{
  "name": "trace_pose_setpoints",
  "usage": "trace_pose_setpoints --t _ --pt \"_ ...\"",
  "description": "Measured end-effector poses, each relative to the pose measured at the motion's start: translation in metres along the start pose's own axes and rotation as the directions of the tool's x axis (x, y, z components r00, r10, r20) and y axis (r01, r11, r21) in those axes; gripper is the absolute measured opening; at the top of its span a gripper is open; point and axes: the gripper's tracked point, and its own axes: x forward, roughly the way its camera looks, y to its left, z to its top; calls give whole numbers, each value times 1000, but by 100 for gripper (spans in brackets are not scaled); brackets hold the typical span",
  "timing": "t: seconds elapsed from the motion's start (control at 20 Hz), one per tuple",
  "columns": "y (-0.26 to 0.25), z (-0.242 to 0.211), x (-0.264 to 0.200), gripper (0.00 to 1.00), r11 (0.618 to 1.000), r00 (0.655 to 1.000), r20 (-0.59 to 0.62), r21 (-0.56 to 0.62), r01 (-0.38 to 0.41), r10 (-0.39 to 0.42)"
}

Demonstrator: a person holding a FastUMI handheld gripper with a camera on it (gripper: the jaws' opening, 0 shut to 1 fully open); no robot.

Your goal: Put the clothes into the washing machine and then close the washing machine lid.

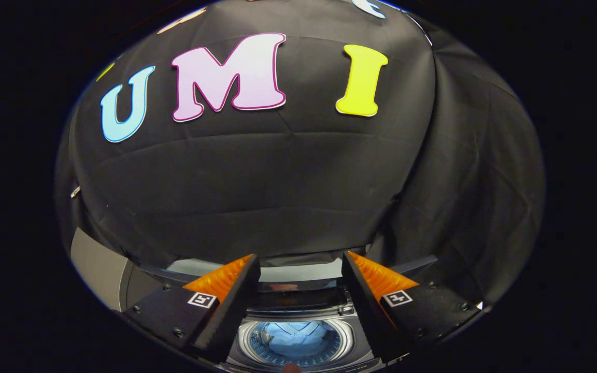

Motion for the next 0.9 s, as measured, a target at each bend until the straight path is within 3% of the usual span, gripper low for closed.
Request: trace_pose_setpoints --t 0.45,0.9 --pt "-7 -34 -51 100 1000 999 34 -7 -14 14" --pt "-9 -44 -60 100 1000 998 60 -1 -32 32"
